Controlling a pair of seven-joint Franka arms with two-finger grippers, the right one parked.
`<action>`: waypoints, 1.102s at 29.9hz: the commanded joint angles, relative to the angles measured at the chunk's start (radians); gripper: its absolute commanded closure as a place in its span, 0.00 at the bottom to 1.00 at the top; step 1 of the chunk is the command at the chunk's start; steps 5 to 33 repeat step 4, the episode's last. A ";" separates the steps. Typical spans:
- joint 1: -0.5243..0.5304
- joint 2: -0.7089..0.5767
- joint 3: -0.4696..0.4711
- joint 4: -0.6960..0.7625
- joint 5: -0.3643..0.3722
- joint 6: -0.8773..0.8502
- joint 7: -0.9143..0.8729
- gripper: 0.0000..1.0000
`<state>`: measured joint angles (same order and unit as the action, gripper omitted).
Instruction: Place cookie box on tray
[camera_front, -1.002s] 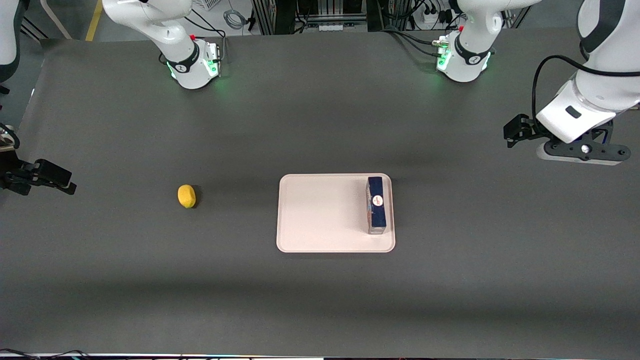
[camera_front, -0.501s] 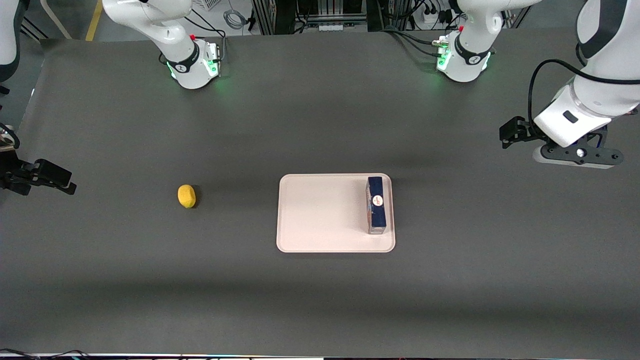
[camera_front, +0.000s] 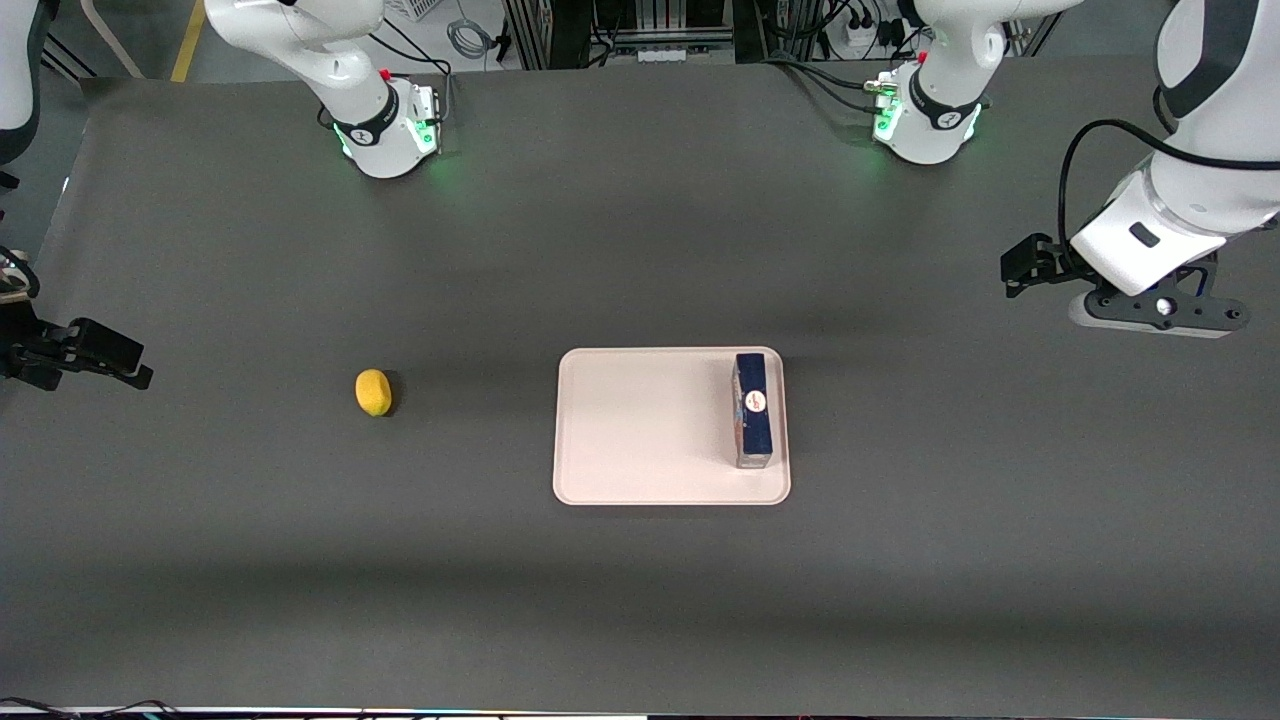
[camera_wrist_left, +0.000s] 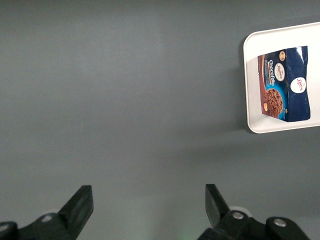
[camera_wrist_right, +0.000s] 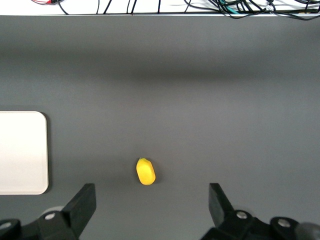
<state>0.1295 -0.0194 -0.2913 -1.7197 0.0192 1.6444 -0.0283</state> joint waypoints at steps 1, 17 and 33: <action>-0.014 -0.007 0.006 0.003 -0.010 0.000 0.008 0.00; -0.014 -0.005 0.006 0.005 -0.010 0.002 0.008 0.00; -0.014 -0.005 0.006 0.005 -0.010 0.002 0.008 0.00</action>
